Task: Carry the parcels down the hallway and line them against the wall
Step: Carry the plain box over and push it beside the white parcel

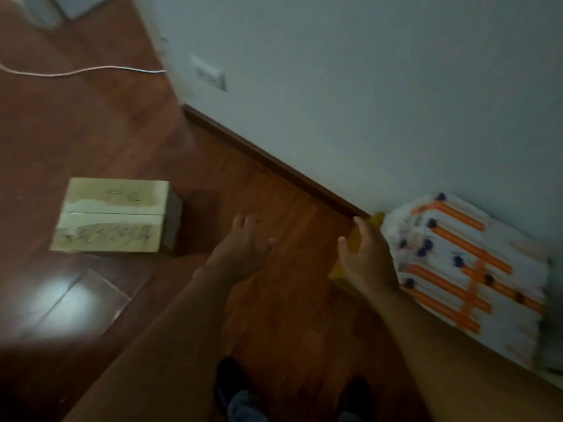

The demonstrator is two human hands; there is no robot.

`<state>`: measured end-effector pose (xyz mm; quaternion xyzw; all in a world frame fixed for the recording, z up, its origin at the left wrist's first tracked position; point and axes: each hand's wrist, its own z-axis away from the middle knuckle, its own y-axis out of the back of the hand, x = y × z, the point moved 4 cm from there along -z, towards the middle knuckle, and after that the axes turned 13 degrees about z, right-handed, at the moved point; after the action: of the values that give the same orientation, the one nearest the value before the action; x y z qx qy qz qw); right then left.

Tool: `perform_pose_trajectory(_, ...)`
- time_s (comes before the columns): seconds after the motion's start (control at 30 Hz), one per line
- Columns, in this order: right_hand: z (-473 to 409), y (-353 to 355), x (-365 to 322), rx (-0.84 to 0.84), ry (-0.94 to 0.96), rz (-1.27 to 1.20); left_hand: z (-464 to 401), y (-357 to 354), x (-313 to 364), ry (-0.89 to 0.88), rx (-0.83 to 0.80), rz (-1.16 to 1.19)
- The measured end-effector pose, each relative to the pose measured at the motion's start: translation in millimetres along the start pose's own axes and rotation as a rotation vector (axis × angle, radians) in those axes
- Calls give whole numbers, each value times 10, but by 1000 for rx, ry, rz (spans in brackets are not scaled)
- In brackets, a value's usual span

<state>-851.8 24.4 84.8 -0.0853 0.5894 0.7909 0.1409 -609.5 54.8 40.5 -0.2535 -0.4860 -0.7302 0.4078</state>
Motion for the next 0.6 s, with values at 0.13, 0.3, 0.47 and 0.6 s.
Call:
perform_pose_trajectory(0.13, 73, -505, -1235, -137, 113, 51, 382, 1003, -778, 106, 134, 13)
perform_pose_trajectory(0.3, 192, -1112, -2575, -304, 211, 90, 809, 2009, -1716, 316, 292, -13)
perform_pose_trajectory(0.47, -24, -1757, -3567, -415, 259, 83, 812, 2670, -2474, 361, 360, -59)
perform_pose_trajectory(0.6, -294, -2284, -4103, -513, 262, 99, 607, 3018, -3072, 415, 342, 35)
